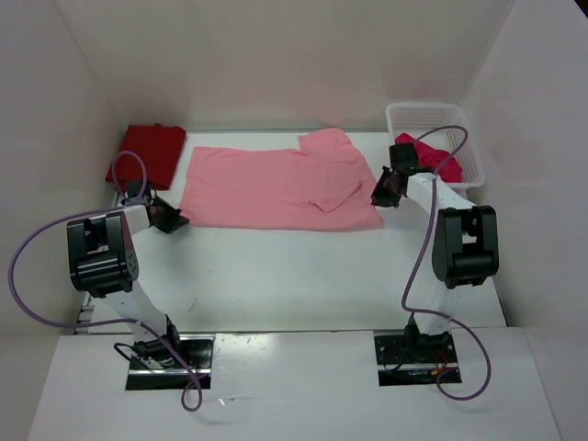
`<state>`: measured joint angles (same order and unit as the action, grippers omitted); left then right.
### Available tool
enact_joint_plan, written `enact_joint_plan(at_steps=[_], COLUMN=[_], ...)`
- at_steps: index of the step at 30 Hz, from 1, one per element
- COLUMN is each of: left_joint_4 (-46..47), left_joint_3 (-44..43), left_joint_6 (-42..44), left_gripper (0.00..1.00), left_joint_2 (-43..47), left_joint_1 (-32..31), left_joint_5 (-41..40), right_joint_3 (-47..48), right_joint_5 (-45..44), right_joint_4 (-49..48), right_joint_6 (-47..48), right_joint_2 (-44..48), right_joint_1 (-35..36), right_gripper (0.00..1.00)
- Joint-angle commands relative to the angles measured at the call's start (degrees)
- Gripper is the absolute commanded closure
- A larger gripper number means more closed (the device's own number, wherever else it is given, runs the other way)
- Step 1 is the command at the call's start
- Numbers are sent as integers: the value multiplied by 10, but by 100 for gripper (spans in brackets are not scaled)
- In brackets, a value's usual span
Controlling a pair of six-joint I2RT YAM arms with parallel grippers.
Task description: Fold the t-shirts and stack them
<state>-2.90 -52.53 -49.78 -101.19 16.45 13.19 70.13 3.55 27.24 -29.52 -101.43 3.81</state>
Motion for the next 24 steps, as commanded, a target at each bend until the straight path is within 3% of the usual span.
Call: enact_joint_plan(at_steps=[1,6,7,9,12,13,15,18,21,24], left_joint_4=[-16,-16,-16,-16,-16,-16,-16,-16,-16,-16], left_joint_3=[-5,1,1,1,1,1,1,1,1,-5], left_joint_6=[14,14,14,14,14,14,14,14,14,14], left_gripper=[100,100,100,100,100,100,100,100,100,100], left_joint_2=[3,9,9,14,14,20,20,20,20,13], left_joint_1=[-1,-1,-1,-1,-1,-1,-1,-1,-1,-1], left_joint_5=[-28,-28,-28,-28,-28,-28,-28,-28,-28,-28], right_joint_3=[33,-2,-7,-12,-20,-29,-54,-88,-121,-121], right_joint_5=[-53,-59,-59,-59,-53,-43,-36,-15,-15,-21], right_joint_4=[-4,1,8,17,30,30,35,10,-15,-40], right_joint_6=[-3,3,3,3,9,9,9,-19,-46,-57], right_joint_2=[-4,20,27,49,83,89,102,108,103,77], right_joint_1=[-4,-4,-4,-4,-4,-4,4,10,10,10], right_gripper=[100,62,60,60,78,89,94,94,76,75])
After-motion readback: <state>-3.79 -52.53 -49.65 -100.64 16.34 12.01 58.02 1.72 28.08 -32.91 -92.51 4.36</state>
